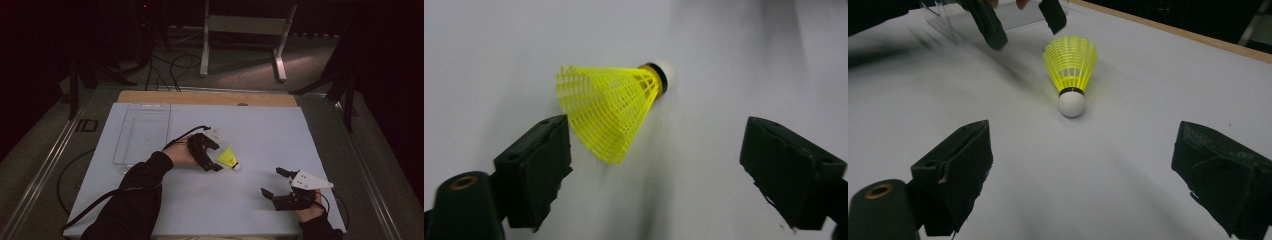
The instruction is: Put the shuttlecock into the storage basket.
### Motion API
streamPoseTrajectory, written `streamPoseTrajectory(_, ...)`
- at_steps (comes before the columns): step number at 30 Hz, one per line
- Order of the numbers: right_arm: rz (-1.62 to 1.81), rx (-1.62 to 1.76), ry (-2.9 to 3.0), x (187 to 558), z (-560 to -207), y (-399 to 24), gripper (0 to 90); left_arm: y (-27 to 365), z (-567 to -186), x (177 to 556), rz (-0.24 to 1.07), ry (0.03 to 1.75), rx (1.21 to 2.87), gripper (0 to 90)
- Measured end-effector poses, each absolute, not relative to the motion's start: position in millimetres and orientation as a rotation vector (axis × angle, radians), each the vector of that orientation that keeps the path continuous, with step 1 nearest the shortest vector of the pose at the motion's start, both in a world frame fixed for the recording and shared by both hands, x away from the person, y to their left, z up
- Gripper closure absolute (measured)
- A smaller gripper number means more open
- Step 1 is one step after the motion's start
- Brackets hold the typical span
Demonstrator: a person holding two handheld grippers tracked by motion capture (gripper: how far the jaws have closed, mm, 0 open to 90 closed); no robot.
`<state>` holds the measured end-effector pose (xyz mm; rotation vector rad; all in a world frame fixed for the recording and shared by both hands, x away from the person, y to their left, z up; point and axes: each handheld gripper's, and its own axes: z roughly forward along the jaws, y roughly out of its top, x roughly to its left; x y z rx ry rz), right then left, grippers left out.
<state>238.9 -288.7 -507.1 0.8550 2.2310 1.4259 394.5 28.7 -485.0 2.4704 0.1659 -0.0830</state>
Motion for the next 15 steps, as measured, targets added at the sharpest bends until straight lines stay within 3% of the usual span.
streamPoseTrajectory(10, 1.425, 0.854, 2.231, 238, -507, -289, 9.3, 13, -495, 396, -0.077, 0.156, 2.547, 25.8)
streamPoseTrajectory(14, 1.425, 0.853, 2.234, 239, -507, -289, 9.4, 12, -497, 399, -0.106, 0.146, 2.56, 34.1)
streamPoseTrajectory(15, 1.425, 0.85, 2.236, 239, -507, -288, 9.3, 11, -497, 399, -0.092, 0.136, 2.568, 40.3)
